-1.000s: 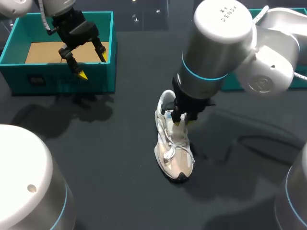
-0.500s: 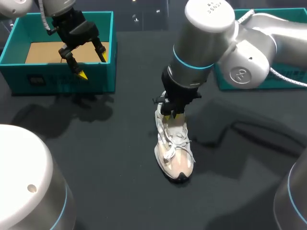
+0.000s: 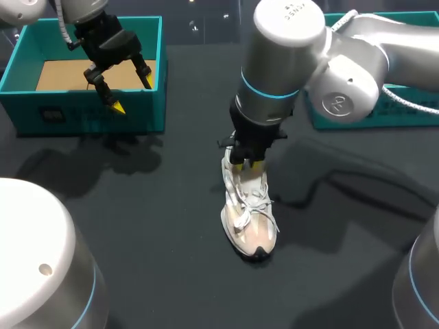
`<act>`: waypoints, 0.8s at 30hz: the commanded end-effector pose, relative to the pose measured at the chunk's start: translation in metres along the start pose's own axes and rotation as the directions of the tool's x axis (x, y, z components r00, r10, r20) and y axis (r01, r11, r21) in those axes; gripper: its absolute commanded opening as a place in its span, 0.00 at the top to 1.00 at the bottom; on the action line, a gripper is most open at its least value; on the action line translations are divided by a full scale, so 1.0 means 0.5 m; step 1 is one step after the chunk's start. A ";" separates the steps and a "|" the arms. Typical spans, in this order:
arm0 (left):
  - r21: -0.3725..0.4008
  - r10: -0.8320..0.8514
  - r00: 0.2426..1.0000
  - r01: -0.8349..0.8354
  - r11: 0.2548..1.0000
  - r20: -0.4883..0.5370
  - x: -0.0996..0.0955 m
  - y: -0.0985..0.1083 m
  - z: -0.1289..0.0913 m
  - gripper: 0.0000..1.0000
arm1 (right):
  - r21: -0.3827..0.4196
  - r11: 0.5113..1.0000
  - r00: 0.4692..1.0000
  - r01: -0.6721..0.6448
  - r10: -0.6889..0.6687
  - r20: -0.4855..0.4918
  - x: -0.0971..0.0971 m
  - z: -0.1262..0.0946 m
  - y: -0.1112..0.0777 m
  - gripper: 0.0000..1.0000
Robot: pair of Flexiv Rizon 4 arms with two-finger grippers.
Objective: Take the shoe out of the shoebox, open the shoe tongue, remove and reinsert the insole, then place the shoe into the shoebox
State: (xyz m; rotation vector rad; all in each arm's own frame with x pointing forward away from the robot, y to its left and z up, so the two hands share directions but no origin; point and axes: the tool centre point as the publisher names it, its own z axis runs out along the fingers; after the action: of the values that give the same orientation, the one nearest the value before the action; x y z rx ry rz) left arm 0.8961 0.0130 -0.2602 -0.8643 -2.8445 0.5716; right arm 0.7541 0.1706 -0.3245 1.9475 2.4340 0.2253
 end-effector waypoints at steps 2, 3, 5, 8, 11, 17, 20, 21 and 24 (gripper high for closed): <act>-0.002 0.000 1.000 0.000 1.000 -0.001 0.000 0.000 -0.001 0.00 | 0.025 0.999 0.998 -0.039 0.038 0.041 -0.010 0.009 -0.004 0.73; -0.002 0.000 1.000 0.000 1.000 -0.001 0.000 0.000 -0.001 0.00 | 0.031 0.998 0.998 -0.047 0.046 0.041 -0.015 0.013 -0.005 0.73; -0.002 0.000 1.000 0.000 1.000 -0.001 0.000 0.000 -0.001 0.00 | 0.047 0.997 0.997 -0.069 0.067 0.039 -0.026 0.026 -0.007 0.73; -0.002 0.000 1.000 0.000 1.000 -0.001 0.000 0.000 -0.001 0.00 | 0.076 0.994 0.997 -0.081 0.079 0.020 -0.039 0.049 -0.006 0.73; -0.002 0.000 1.000 0.000 1.000 -0.001 0.000 0.000 -0.001 0.00 | 0.102 0.991 0.997 -0.081 0.081 0.002 -0.039 0.068 -0.002 0.73; -0.002 0.000 1.000 0.000 1.000 -0.001 0.000 0.000 -0.001 0.00 | 0.075 0.997 1.000 -0.021 0.021 0.002 -0.018 0.045 0.011 0.71; -0.002 0.000 1.000 0.000 1.000 -0.001 0.000 0.000 -0.001 0.00 | 0.037 0.998 0.999 0.051 -0.051 0.003 -0.008 0.020 0.019 0.66; -0.002 0.000 1.000 0.000 1.000 -0.001 0.000 0.000 -0.001 0.00 | 0.021 0.996 0.997 0.083 -0.083 -0.003 -0.007 0.012 0.021 0.65; -0.002 0.000 1.000 0.000 1.000 -0.001 0.000 0.000 -0.001 0.00 | -0.008 0.983 0.982 0.186 -0.186 -0.014 -0.012 -0.014 0.029 0.63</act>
State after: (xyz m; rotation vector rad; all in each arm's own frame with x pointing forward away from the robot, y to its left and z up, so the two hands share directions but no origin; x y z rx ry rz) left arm 0.8961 0.0130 -0.2602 -0.8643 -2.8446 0.5717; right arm 0.7736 0.1752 -0.3310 1.7738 2.5702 0.2257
